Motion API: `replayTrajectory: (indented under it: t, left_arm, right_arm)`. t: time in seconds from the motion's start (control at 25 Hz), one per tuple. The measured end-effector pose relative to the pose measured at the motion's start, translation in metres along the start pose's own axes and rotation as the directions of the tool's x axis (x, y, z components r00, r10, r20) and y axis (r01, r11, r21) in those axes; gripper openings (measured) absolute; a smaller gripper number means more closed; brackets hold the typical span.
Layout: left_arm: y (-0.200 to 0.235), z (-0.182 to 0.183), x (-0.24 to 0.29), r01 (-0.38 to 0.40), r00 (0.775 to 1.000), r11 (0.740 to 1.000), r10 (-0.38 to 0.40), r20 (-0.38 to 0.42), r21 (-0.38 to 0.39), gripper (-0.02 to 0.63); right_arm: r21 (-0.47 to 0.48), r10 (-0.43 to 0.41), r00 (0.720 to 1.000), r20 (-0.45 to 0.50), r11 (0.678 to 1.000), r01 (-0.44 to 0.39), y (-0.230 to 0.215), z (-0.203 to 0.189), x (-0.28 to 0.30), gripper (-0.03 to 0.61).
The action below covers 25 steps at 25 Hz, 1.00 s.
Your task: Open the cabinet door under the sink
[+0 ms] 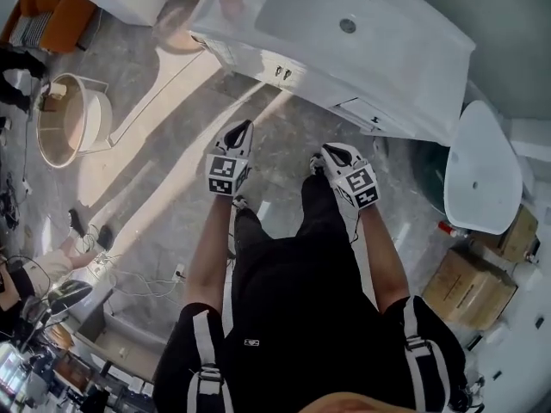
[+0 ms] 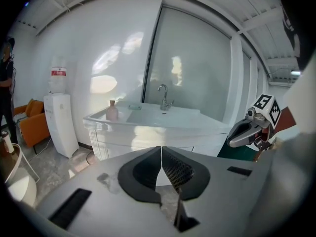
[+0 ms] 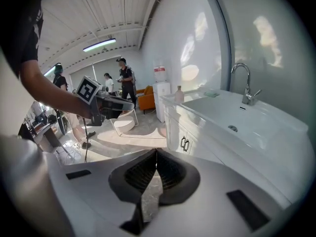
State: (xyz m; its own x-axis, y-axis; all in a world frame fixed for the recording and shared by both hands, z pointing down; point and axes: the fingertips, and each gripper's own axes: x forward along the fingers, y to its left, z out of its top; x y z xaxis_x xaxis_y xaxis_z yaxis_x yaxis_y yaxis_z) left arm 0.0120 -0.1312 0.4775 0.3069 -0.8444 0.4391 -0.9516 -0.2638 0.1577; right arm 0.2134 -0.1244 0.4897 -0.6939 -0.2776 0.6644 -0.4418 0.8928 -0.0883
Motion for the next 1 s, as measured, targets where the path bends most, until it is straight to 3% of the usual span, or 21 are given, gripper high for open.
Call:
replayTrajectory:
  t: [0.28, 0.52, 0.8, 1.0]
  left_arm:
    - [0.005, -0.044, 0.066, 0.010, 1.000, 0.999, -0.010, -0.011, -0.053, 0.017]
    - [0.015, -0.086, 0.126, 0.058, 0.996, 0.998, -0.057, -0.069, 0.020, 0.017]
    - [0.054, -0.107, 0.183, -0.038, 0.998, 0.998, 0.040, -0.043, 0.051, 0.017]
    - [0.061, -0.121, 0.228, -0.028, 0.999, 0.999, 0.030, -0.033, 0.042, 0.018]
  right_arm:
    - [-0.064, 0.054, 0.994, -0.100, 0.996, -0.061, -0.005, -0.046, 0.020, 0.060]
    - [-0.043, -0.025, 0.992, -0.123, 0.999, 0.020, -0.030, -0.093, 0.056, 0.060]
    - [-0.013, -0.019, 0.997, -0.068, 1.000, 0.018, -0.044, -0.100, 0.111, 0.060]
    - [0.001, 0.017, 0.997, -0.078, 1.000, -0.017, -0.040, -0.109, 0.132, 0.060]
